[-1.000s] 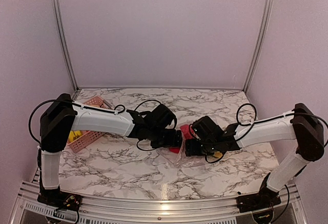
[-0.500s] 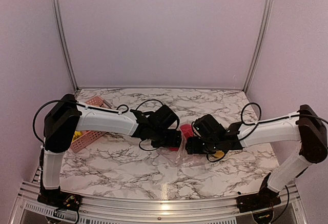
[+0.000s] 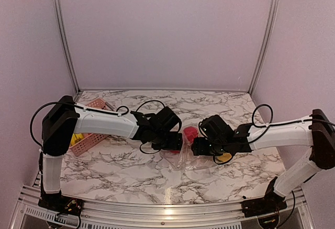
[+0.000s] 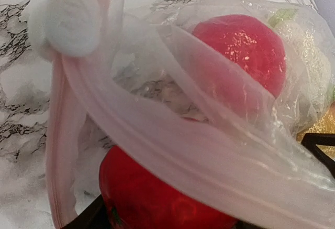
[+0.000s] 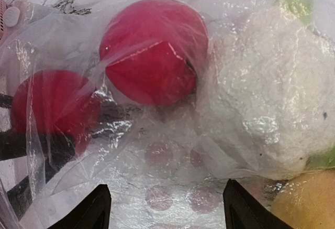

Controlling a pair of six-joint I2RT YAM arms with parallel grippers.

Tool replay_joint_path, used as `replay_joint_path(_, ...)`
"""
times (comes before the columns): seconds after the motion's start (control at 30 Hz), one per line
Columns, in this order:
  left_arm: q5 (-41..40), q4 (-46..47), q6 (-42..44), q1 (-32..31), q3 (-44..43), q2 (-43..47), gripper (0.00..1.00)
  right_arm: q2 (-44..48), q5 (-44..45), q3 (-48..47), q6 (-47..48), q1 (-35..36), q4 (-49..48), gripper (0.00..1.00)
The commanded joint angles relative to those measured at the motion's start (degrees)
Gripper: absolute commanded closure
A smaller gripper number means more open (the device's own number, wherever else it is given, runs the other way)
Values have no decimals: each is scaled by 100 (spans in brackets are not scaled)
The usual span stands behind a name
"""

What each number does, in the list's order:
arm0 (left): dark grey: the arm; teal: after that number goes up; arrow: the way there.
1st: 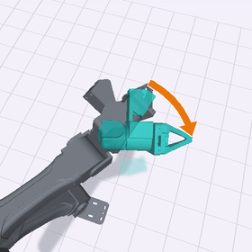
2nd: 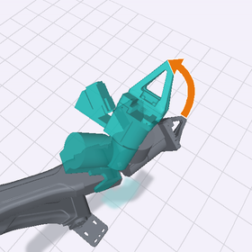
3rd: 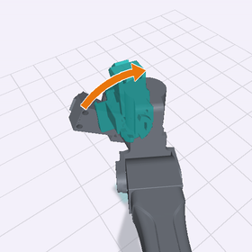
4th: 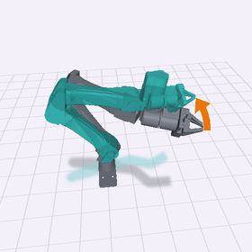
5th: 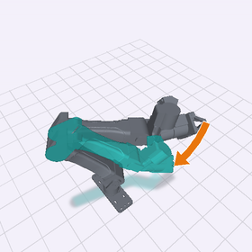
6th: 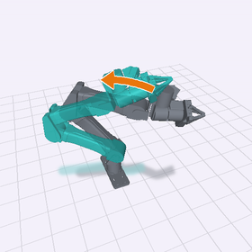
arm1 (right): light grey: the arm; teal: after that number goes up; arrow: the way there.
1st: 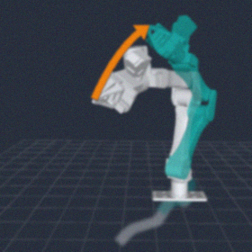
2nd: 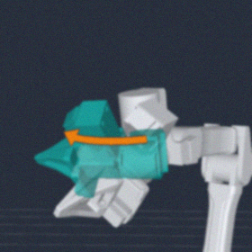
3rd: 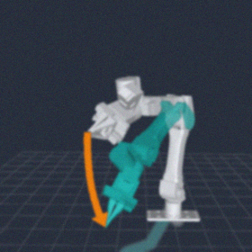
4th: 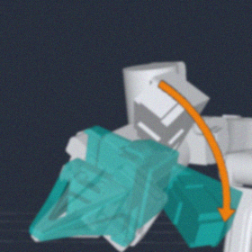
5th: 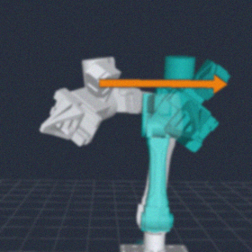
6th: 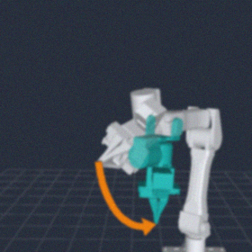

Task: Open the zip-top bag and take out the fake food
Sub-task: Pick up the fake fruit from the zipper food storage bag.

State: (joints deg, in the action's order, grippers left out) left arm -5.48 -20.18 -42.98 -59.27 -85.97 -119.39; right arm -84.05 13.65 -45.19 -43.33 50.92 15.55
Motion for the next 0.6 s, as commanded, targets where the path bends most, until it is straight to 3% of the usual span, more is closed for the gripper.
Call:
replay_joint_path(0.0,-64,4,70,-28,258,487,43,123,103,5,-30,-20,145,28)
replay_joint_path(0.57,-453,94,-261,-24,1292,1504,43,165,103,-16,9,-61,186,28)
